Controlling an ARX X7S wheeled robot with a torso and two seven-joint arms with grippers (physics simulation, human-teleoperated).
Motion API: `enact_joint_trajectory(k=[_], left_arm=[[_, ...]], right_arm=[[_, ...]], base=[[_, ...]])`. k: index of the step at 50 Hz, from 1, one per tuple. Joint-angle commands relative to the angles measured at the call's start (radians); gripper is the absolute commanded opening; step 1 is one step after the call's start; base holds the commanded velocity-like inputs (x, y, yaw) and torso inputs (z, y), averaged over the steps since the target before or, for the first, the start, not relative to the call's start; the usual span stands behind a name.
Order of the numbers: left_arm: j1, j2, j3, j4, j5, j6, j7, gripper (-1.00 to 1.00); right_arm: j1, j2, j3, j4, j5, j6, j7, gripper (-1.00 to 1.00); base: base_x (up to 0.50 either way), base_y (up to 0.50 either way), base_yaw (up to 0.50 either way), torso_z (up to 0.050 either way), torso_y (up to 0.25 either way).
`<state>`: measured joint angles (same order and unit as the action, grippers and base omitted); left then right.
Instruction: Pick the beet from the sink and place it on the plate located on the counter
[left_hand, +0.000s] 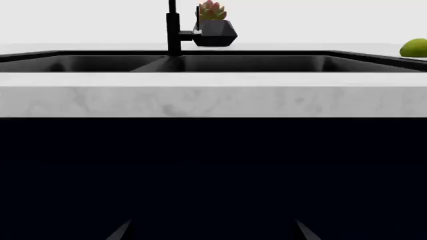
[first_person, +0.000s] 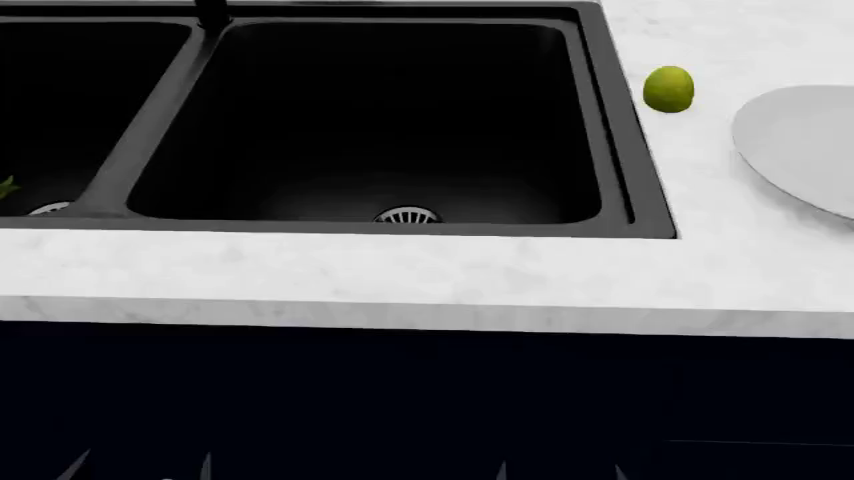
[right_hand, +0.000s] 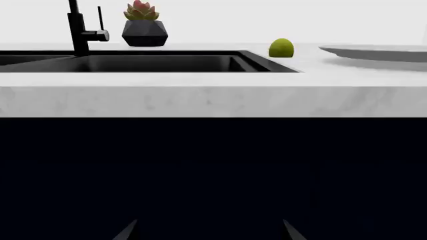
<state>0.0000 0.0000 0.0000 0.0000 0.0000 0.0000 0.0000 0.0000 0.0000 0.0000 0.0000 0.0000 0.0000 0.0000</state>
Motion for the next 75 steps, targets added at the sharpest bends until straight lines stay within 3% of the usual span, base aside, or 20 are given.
enact_joint_trajectory(k=[1,17,51,56,60,64,70,75], left_arm=[[0.0,-0.01,0.0,0.0,-0.01,0.0,-0.011,1.0],[0.048,-0.063,0.064,0.096,-0.121,-0.04,0.033,1.0],[0.063,-0.11,0.113,0.141,-0.156,-0.082,-0.021,1.0],[0.064,-0.117,0.1,0.249,-0.219,-0.202,-0.038,1.0],[-0.073,-0.186,0.093,0.518,-0.237,-0.602,-0.122,1.0],[-0.26,-0.21,0.035,0.632,-0.32,-0.86,-0.135,1.0],[-0.495,-0.212,-0.001,0.578,-0.377,-1.024,-0.136,1.0],[-0.71,-0.198,0.021,0.412,-0.374,-1.058,-0.129,1.0]], right_arm=[[0.0,0.009,-0.013,0.0,0.009,0.0,0.013,1.0],[-0.028,0.049,-0.07,-0.03,0.079,0.011,0.048,1.0],[-0.026,0.098,-0.123,-0.107,0.14,0.065,0.09,1.0],[-0.015,0.114,-0.132,-0.176,0.138,0.129,0.107,1.0],[0.085,0.158,-0.101,-0.398,0.164,0.395,0.145,1.0],[0.213,0.182,-0.087,-0.518,0.196,0.597,0.162,1.0],[0.487,0.205,-0.091,-0.539,0.221,0.852,0.173,1.0],[0.715,0.197,-0.105,-0.386,0.233,0.921,0.15,1.0]], base=[[0.0,0.0,0.0,0.0,0.0],[0.0,0.0,0.0,0.002,0.0],[0.0,0.0,0.0,0.05,0.0],[0.0,0.0,0.0,0.04,0.0],[0.0,0.0,0.0,0.0,0.0],[0.0,0.0,0.0,0.0,0.0],[0.0,0.0,0.0,0.0,0.0],[0.0,0.0,0.0,0.0,0.0]])
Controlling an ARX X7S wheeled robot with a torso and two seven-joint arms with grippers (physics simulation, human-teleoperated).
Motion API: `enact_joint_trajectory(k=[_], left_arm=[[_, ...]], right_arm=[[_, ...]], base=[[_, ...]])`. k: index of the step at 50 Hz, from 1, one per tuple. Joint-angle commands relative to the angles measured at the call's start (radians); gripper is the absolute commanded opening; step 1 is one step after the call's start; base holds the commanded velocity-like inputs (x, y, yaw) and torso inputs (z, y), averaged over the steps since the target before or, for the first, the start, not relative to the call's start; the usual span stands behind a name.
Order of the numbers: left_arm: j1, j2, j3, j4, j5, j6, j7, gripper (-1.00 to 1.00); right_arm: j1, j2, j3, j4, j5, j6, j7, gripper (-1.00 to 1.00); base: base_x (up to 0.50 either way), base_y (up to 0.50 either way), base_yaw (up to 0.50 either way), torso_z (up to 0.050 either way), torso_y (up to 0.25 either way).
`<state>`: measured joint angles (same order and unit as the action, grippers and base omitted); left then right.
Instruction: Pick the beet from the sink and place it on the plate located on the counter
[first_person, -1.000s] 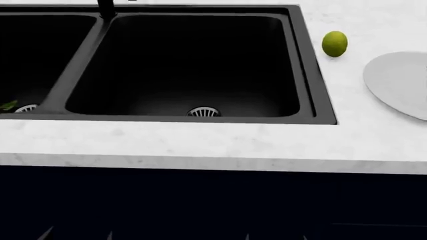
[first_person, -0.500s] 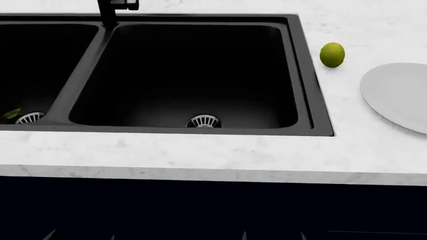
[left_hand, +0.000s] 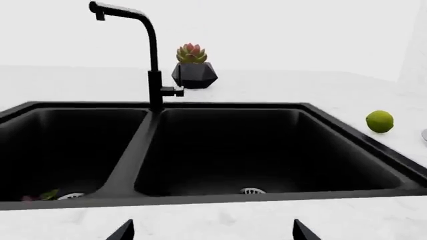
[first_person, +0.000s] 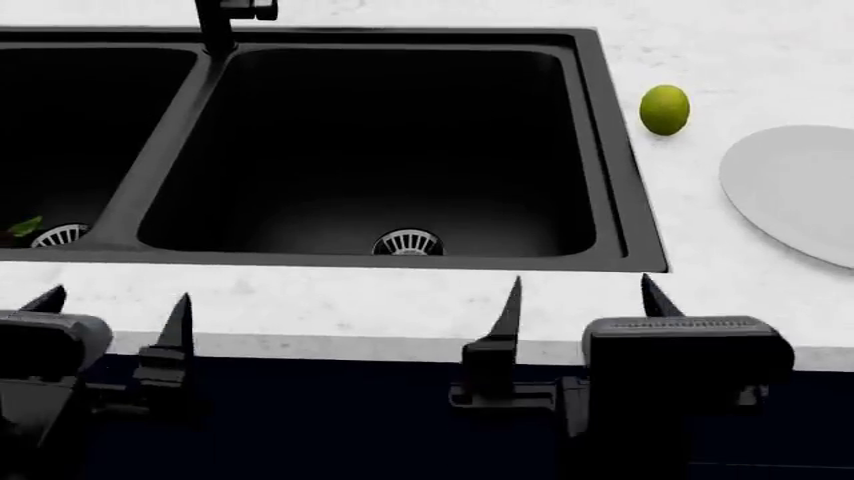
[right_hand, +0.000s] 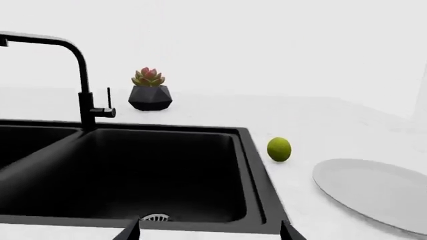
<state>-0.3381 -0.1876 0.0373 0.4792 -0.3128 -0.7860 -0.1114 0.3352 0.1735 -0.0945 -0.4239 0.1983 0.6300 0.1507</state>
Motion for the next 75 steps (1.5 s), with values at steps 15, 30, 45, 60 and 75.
enact_joint_trajectory(k=[15,30,45,60,75], left_arm=[[-0.845,0.023,0.105,-0.784,0.028,-0.02,0.118,1.0],[-0.877,0.021,0.131,-0.77,0.03,-0.072,0.099,1.0],[-0.866,0.0,0.154,-0.739,0.034,-0.103,0.089,1.0],[-0.858,-0.022,0.145,-0.681,0.023,-0.167,0.065,1.0],[-0.857,-0.034,0.146,-0.681,0.018,-0.166,0.063,1.0]], right_arm=[[0.812,-0.043,-0.092,0.794,-0.014,0.027,-0.101,1.0],[0.815,-0.059,-0.066,0.72,0.033,0.128,-0.068,1.0],[0.805,-0.052,-0.079,0.659,0.061,0.165,-0.075,1.0],[0.777,-0.05,-0.079,0.609,0.111,0.232,-0.083,1.0],[0.783,-0.051,-0.086,0.614,0.127,0.238,-0.08,1.0]], base=[[0.0,0.0,0.0,0.0,0.0],[0.0,0.16,0.0,0.0,0.0],[0.0,0.5,0.0,0.0,0.0],[0.0,0.5,0.0,0.0,0.0],[0.0,0.5,0.0,0.0,0.0]])
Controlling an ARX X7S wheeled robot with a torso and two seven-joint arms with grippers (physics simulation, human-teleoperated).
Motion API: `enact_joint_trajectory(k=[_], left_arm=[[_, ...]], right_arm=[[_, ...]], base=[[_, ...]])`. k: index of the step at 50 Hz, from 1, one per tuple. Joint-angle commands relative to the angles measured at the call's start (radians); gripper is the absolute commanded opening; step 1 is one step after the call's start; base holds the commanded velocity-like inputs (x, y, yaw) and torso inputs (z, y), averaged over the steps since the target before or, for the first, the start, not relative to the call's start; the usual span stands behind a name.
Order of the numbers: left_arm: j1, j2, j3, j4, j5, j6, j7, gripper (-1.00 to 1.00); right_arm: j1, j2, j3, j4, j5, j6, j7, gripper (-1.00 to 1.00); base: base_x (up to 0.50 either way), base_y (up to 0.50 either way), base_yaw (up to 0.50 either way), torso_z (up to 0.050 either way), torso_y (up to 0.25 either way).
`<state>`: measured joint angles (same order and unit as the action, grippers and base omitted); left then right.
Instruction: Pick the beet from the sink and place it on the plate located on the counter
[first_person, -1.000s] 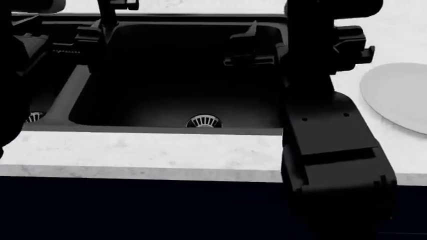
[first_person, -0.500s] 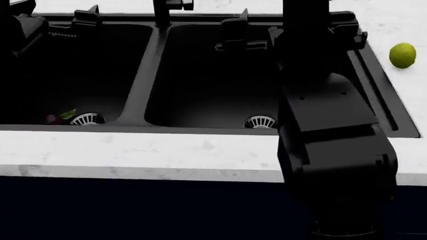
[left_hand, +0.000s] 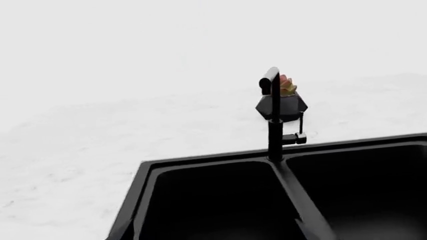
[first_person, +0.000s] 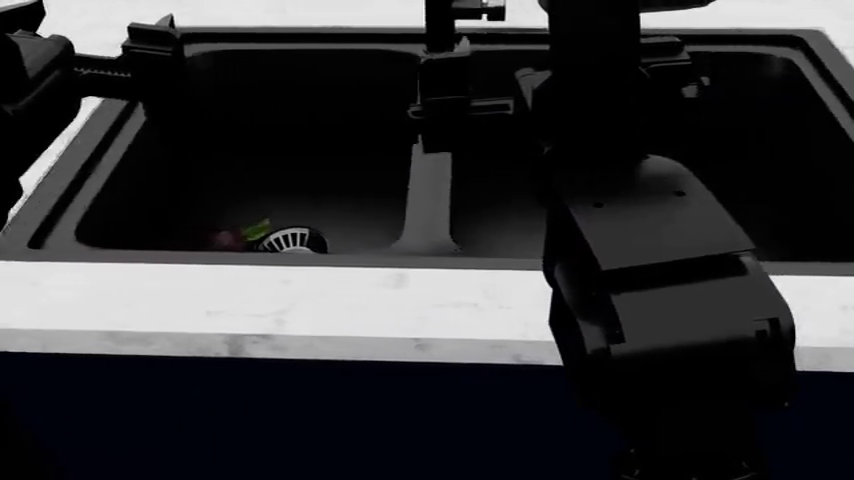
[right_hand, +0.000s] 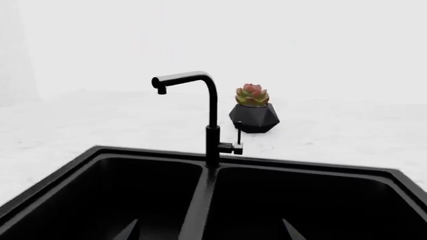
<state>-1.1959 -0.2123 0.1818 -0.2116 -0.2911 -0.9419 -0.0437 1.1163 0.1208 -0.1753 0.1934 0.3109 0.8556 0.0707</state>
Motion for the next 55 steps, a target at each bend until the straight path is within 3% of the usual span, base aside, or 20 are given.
enact_joint_trajectory(k=[1,49,55], left_arm=[[0.002,-0.008,0.001,0.01,-0.004,-0.011,-0.006,1.0],[0.021,-0.022,0.03,0.006,-0.016,-0.003,-0.006,1.0],[0.021,-0.019,0.029,-0.008,-0.02,0.013,-0.003,1.0]], right_arm=[[0.002,0.002,-0.006,-0.004,0.016,0.013,0.001,1.0],[-0.025,0.023,-0.016,-0.01,0.056,-0.007,0.017,1.0],[-0.036,0.023,-0.003,-0.005,0.065,-0.01,0.026,1.0]], base=[[0.0,0.5,0.0,0.0,0.0],[0.0,0.5,0.0,0.0,0.0],[0.0,0.0,0.0,0.0,0.0]])
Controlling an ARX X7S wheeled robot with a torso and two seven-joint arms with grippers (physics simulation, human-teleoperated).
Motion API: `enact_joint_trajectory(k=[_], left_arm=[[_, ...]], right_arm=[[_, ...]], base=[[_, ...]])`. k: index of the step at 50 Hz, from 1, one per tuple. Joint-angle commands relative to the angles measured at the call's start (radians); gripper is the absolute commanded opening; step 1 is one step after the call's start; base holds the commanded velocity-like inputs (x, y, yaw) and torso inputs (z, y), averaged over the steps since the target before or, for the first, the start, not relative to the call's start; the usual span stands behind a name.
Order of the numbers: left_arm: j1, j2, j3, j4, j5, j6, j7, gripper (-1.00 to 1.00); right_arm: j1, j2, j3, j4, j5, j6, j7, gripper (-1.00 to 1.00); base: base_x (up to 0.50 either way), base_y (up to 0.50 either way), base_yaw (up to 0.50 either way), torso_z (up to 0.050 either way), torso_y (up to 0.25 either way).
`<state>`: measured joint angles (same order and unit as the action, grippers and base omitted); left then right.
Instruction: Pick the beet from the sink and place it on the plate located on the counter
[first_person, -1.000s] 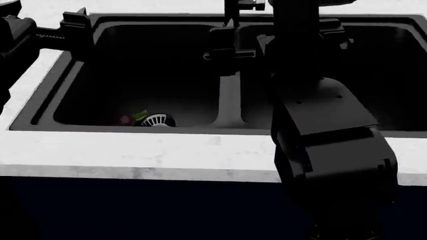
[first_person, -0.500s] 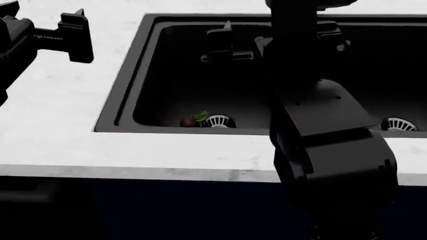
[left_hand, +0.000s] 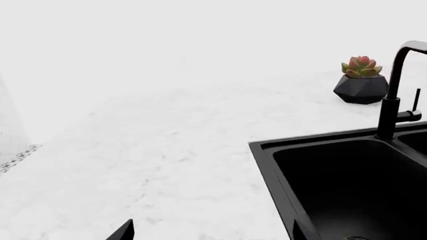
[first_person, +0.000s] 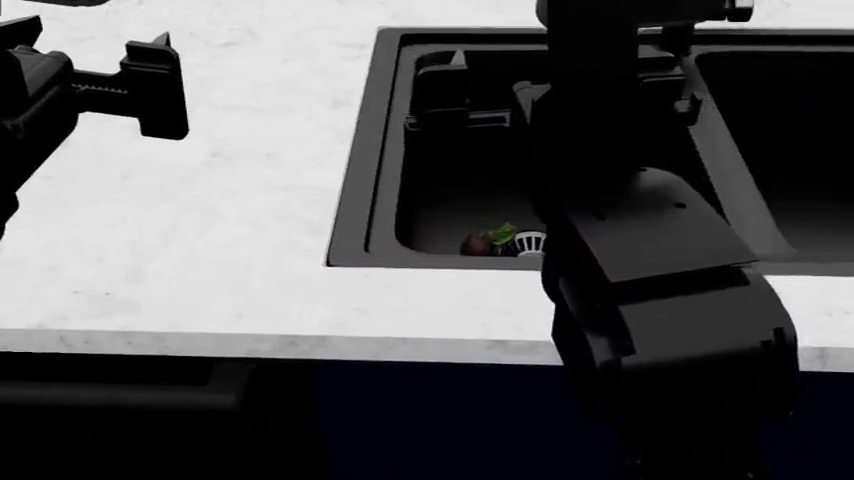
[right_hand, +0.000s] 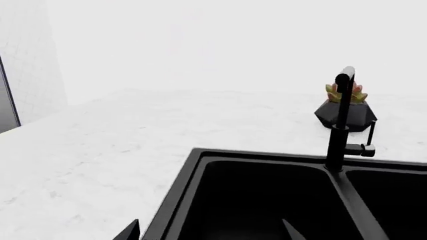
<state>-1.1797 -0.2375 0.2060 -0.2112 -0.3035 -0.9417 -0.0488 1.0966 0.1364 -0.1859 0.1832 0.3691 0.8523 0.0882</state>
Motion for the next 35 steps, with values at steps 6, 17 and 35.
enact_joint_trajectory(k=[6,17,35], left_arm=[[0.006,0.006,-0.005,-0.001,-0.016,0.006,-0.003,1.0],[0.01,0.007,-0.01,0.002,-0.024,0.004,-0.007,1.0],[0.013,0.0,-0.01,0.008,-0.036,0.008,-0.005,1.0]], right_arm=[[-0.017,0.013,0.007,-0.012,0.013,0.01,0.017,1.0],[-0.022,0.015,0.004,-0.018,0.022,0.011,0.023,1.0],[-0.024,0.019,-0.004,-0.022,0.035,0.014,0.028,1.0]], base=[[0.4,0.0,0.0,0.0,0.0],[0.5,0.0,0.0,0.0,0.0],[0.5,0.0,0.0,0.0,0.001]])
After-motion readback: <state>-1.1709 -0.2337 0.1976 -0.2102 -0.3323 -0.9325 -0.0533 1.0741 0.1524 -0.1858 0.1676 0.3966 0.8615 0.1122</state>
